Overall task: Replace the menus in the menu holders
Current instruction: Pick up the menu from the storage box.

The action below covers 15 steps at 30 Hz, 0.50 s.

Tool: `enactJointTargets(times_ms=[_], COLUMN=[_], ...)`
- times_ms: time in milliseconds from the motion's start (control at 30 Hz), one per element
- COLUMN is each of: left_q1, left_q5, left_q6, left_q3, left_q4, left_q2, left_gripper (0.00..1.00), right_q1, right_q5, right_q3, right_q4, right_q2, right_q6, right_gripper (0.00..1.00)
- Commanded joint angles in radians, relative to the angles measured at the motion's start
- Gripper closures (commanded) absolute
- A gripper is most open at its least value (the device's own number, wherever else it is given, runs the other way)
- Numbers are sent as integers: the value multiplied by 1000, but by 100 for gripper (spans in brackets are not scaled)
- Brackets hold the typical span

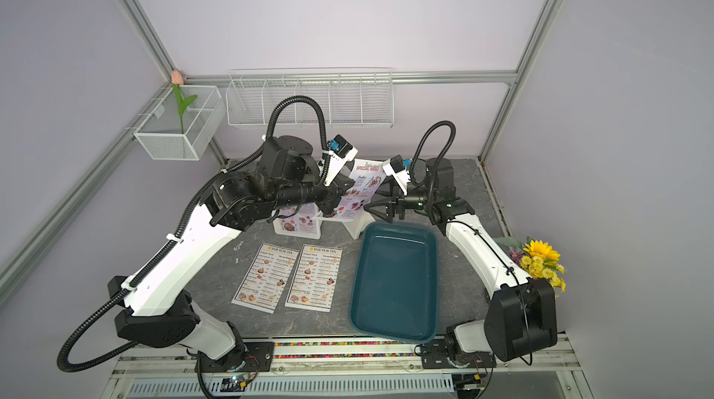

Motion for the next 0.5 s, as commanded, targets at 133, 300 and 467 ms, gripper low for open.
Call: enactJointTargets(times_ms=[133,300,467], left_q1=[4,22,48], left_q5=[6,6,-5], left_q6=[28,13,-7], left_q3=[64,61,25], left_q4=[-35,-18,18], left_q2=[35,34,18], left_gripper=[100,100,100], right_q1=[-7,-24,-56], right_q5=[-97,-131,-158], right_q3=[15,-34,-93], right_q4=[91,301,547], right_q2=[-8,-29,-43], right_q6=[1,147,338], right_gripper=[10,13,18])
